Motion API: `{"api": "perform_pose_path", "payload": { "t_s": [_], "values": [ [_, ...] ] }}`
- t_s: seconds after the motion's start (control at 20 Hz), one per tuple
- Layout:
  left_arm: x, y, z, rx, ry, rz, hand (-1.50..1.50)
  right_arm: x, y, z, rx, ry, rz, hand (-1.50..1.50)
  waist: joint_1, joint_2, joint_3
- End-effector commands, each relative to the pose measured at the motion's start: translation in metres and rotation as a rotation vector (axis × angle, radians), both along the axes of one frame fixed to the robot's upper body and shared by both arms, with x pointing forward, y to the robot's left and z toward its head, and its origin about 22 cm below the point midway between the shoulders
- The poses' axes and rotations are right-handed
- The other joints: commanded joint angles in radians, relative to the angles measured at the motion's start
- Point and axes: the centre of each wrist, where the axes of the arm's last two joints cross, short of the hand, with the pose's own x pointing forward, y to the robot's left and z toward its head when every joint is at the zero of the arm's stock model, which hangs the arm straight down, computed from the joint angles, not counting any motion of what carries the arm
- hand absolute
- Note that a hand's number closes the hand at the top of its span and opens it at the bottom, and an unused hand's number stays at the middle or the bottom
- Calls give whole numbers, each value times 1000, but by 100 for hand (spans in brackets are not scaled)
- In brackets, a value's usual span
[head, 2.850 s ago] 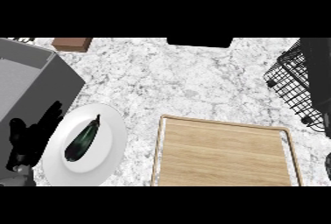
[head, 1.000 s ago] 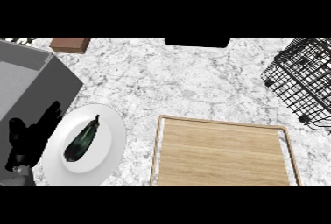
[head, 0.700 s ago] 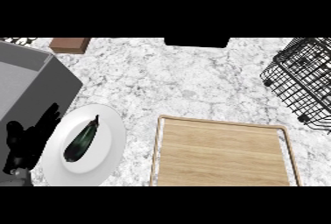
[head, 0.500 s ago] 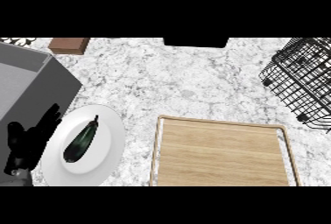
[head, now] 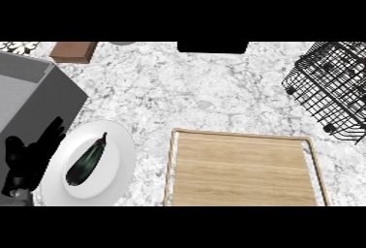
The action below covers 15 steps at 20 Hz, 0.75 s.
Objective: Pick the bell pepper from the tray and place it in the tiered basket
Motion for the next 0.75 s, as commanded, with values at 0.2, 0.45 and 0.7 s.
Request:
{"api": "perform_pose_path", "payload": {
  "t_s": [0.2, 0.45, 0.7],
  "values": [
    [-14, 8, -9, -1, 29, 59, 0, -12, 1, 38, 182, -379, -87, -150, -51, -24, -1],
    [-26, 22, -10, 2, 53, 106, 0, -31, -13, 33, 144, -615, 0, -150, -98, -42, 0],
    [-33, 23, -15, 9, 58, 127, 0, -28, 21, 6, 219, -674, 119, -150, -128, -55, -1]
  ]
}}
